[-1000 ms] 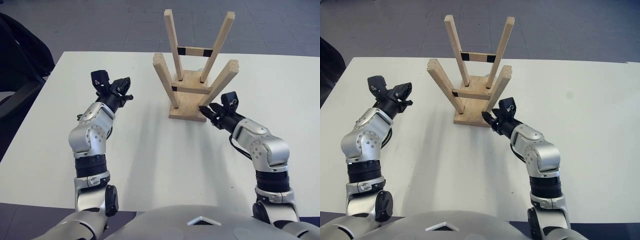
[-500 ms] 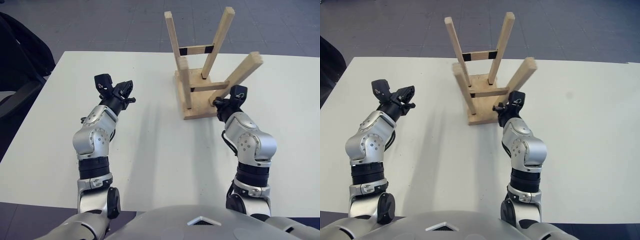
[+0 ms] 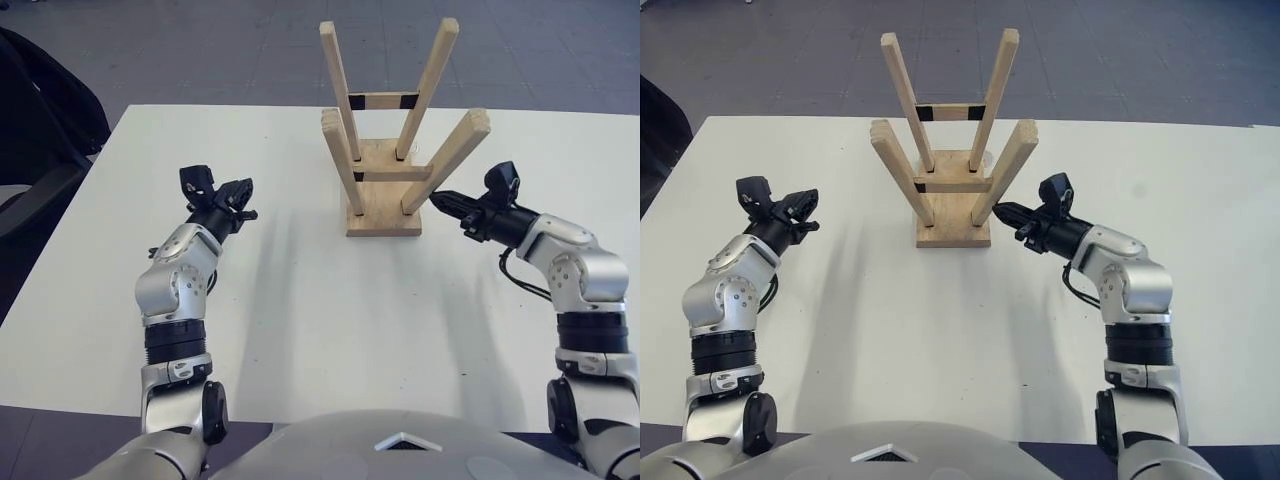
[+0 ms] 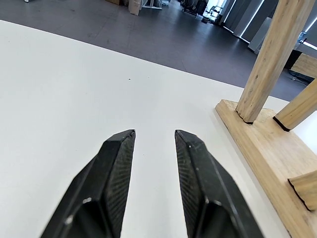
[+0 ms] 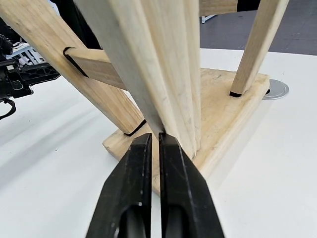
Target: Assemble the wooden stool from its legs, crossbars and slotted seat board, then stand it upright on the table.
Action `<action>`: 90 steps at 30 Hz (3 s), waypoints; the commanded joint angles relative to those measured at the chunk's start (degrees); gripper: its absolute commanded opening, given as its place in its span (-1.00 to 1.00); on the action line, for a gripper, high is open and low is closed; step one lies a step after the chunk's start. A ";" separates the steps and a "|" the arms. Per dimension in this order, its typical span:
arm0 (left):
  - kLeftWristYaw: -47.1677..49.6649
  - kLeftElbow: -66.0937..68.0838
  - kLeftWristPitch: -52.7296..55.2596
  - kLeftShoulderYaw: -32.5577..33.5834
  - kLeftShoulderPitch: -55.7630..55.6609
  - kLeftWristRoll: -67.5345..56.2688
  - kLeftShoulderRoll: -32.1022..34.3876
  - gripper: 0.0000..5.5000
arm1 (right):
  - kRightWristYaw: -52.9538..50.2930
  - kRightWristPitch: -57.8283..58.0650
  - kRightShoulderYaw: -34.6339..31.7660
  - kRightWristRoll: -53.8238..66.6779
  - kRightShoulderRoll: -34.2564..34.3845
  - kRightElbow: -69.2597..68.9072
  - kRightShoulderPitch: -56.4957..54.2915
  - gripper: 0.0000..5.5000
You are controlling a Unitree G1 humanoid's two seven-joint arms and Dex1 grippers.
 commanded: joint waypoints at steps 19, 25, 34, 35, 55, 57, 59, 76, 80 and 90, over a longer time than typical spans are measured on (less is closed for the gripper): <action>0.07 -2.02 2.28 -1.34 3.31 0.46 -1.71 -0.46 | -47.55 13.13 -2.64 -3.69 28.69 -18.99 3.57 -0.27; 0.24 -1.73 2.22 -1.43 2.91 0.55 -1.97 -0.46 | -52.76 9.59 -1.62 -8.65 30.59 -11.76 -0.34 -0.39; -0.53 0.16 1.01 -0.27 1.96 0.76 -0.57 -0.46 | -20.81 -2.62 5.96 -9.06 9.75 -4.61 -1.49 -0.62; -0.97 0.65 0.87 0.12 1.72 0.67 0.02 -0.46 | -13.54 -5.48 5.80 -7.66 6.38 -3.50 -1.77 -0.63; -10.77 10.74 -1.56 -0.91 5.55 2.90 6.15 -0.46 | 28.84 -28.54 13.72 -13.54 -4.68 27.54 -15.97 -0.23; -11.57 8.15 -0.54 -0.26 7.10 2.36 7.56 -0.46 | 29.74 -28.90 13.73 -14.41 -6.68 26.26 -14.20 -0.23; -15.42 3.77 2.06 -0.43 10.02 0.95 10.64 -0.46 | 30.24 -28.18 12.85 -14.22 -8.79 24.17 -12.34 -0.23; -28.97 -12.78 19.63 -18.14 11.41 -3.12 19.06 -0.46 | 26.57 -18.79 17.24 -12.01 -8.06 3.33 5.99 -0.23; -25.20 0.38 12.26 -19.01 2.64 1.19 11.54 -0.46 | 22.61 -19.02 15.97 -12.76 -5.97 6.66 4.43 -0.23; -25.47 2.19 4.56 -7.67 0.80 -0.23 12.41 -0.46 | 19.05 -15.43 8.34 -7.20 -8.24 2.64 2.61 -0.23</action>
